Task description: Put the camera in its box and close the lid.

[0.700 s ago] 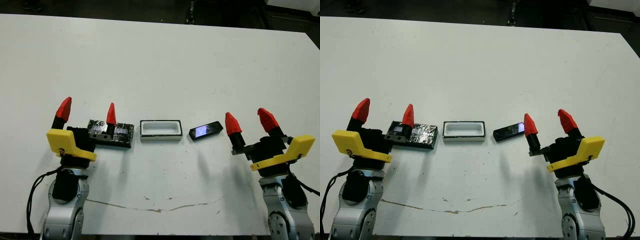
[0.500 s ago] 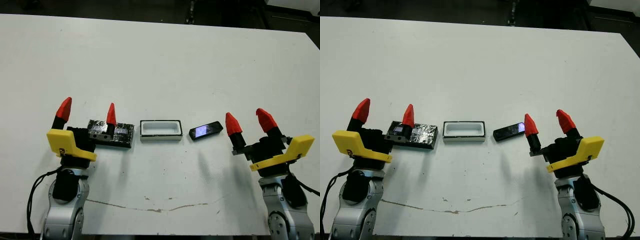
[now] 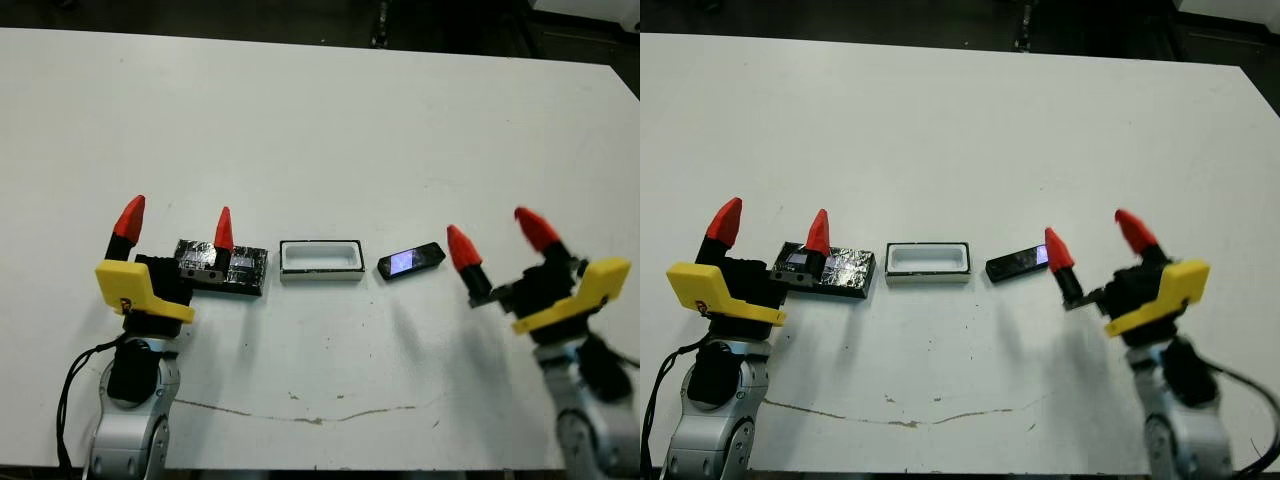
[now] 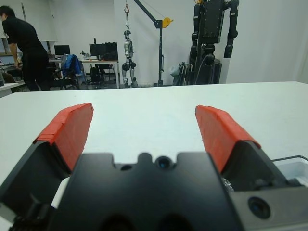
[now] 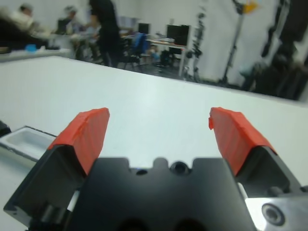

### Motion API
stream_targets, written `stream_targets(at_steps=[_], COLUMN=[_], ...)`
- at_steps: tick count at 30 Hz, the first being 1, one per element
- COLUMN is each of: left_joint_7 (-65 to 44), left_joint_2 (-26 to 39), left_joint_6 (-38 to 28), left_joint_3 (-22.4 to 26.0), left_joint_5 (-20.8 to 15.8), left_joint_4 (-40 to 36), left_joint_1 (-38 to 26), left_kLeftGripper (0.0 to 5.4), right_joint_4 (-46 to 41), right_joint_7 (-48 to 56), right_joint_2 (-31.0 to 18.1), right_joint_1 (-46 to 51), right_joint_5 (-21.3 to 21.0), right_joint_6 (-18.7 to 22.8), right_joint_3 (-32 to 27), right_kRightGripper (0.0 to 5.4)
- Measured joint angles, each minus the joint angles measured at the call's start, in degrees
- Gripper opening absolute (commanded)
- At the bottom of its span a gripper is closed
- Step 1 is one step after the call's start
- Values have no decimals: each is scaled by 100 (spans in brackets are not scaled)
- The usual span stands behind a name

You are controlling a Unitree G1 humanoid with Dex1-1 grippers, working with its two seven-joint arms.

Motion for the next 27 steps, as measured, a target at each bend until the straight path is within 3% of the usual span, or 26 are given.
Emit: stream_targets(at_steps=[6, 11, 17, 21, 27], left_joint_7=[0, 4, 4, 4, 16], left_joint_2=[-7, -6, -10, -6, -6], left_joint_6=[0, -10, 6, 4, 39], left_joint_3=[-11, -27, -29, -24, -26], left_joint_5=[-4, 29, 3, 4, 14], left_joint_4=[-1, 1, -11, -11, -31], left_joint_1=[-4, -19, -25, -37, -48], left_kLeftGripper=[540, 540, 540, 540, 540], right_joint_4=[823, 2022, 3624, 4218, 5199], right_joint_7=[1213, 2692, 4406, 5112, 6031], right_joint_2=[-1138, -1678, -1809, -1794, -1405], right_joint_1=[-1372, -2682, -4086, -4670, -5238], right_joint_5=[6, -216, -952, -1529, -1775], right_joint_6=[301, 263, -503, -678, -1053], right_joint_3=[52, 655, 1664, 2282, 2744], right_kRightGripper=[539, 539, 539, 539, 539])
